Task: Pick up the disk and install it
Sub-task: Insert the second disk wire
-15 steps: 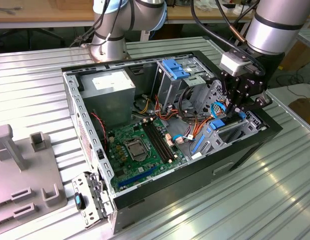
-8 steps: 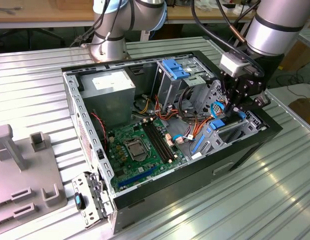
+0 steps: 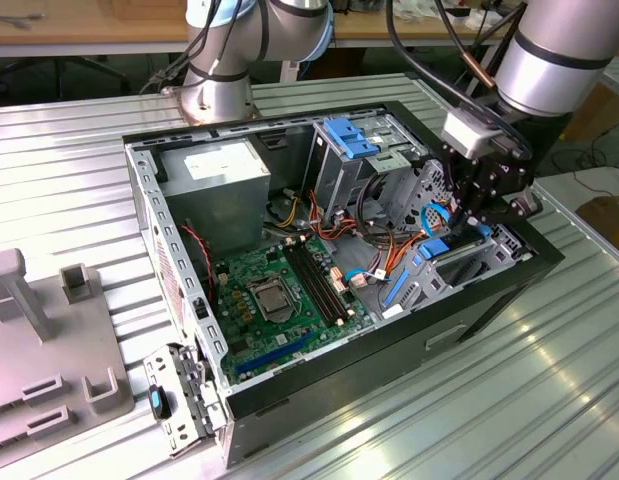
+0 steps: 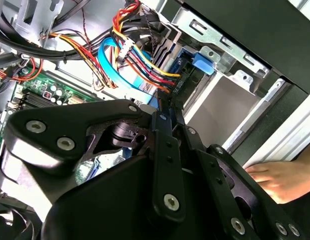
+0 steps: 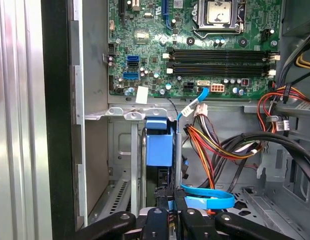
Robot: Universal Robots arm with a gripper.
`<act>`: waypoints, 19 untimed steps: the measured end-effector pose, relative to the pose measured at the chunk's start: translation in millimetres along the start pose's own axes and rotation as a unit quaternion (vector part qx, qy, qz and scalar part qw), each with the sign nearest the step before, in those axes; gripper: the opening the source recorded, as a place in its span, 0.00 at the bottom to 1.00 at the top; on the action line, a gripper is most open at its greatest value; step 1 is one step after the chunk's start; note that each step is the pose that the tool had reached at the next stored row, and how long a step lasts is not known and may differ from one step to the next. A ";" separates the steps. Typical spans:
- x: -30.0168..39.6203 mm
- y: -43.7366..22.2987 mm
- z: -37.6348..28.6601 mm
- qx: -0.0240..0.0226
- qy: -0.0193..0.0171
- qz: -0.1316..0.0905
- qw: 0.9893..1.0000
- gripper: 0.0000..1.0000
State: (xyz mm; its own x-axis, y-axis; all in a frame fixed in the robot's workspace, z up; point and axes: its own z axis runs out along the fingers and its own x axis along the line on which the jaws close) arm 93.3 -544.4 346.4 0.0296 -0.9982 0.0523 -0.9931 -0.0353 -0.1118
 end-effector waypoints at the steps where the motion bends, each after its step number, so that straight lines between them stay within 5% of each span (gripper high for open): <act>1: 0.4 0.0 0.0 0.000 0.000 0.000 1.000 0.16; 19: 0.8 0.5 3.8 0.000 -0.004 0.000 1.000 0.16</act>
State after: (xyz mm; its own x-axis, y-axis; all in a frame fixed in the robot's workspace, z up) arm 93.3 -545.4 342.6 0.0296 -0.9986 0.0444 -0.9931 -0.0344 -0.1120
